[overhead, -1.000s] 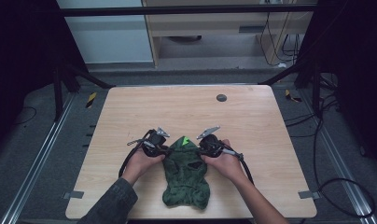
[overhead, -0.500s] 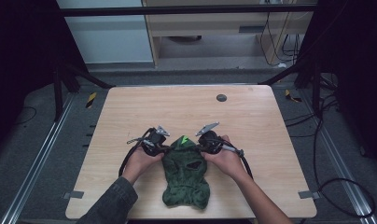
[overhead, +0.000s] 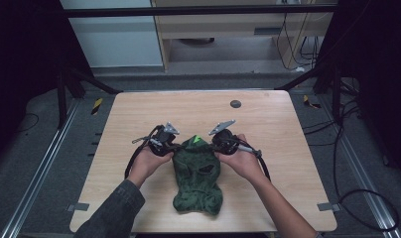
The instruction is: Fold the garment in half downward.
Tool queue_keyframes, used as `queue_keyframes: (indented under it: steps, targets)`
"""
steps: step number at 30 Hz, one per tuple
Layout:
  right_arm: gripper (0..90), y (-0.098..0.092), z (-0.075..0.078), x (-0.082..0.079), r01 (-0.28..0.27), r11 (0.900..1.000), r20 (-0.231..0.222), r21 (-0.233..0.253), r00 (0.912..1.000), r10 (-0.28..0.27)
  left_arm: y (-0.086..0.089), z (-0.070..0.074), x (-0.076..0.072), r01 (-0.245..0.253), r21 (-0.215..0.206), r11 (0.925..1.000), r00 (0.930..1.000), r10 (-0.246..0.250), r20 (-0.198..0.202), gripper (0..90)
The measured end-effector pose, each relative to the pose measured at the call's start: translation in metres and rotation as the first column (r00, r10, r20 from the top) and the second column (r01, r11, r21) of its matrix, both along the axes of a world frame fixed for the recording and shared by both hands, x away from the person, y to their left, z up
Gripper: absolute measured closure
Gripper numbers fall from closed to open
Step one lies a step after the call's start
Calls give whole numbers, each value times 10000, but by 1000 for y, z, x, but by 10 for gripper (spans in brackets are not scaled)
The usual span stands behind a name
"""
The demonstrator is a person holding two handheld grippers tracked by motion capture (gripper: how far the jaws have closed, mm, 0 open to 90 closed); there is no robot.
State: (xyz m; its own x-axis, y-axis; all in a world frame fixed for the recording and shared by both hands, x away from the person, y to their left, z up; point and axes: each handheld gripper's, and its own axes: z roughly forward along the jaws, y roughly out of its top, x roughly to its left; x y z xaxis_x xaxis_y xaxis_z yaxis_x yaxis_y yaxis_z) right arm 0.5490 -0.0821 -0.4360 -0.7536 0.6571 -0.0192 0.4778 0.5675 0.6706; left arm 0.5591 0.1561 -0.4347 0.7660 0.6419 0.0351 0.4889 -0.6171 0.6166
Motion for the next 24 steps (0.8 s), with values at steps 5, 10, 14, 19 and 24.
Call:
queue_keyframes:
  steps: [5,10,14,19,24]
  targets:
    - [847,-2,3,1,66,10000,81,27,9999,-66,1,4,2,-49,-63,10000,10000,49,80,883]
    - [847,-1,8,3,12,10000,193,-67,9998,-11,-1,11,3,-1,-55,10000,9997,3,241,883]
    - [843,-2,14,6,36,10000,307,3,9995,-36,-1,18,5,-51,-69,10000,9993,54,366,883]
    - [844,-3,20,9,78,10000,460,55,9989,-80,-2,26,7,-83,-207,9998,9982,95,588,883]
    - [843,-5,25,12,97,10000,507,11,9987,-97,-3,33,8,-100,-280,9996,9972,120,736,883]
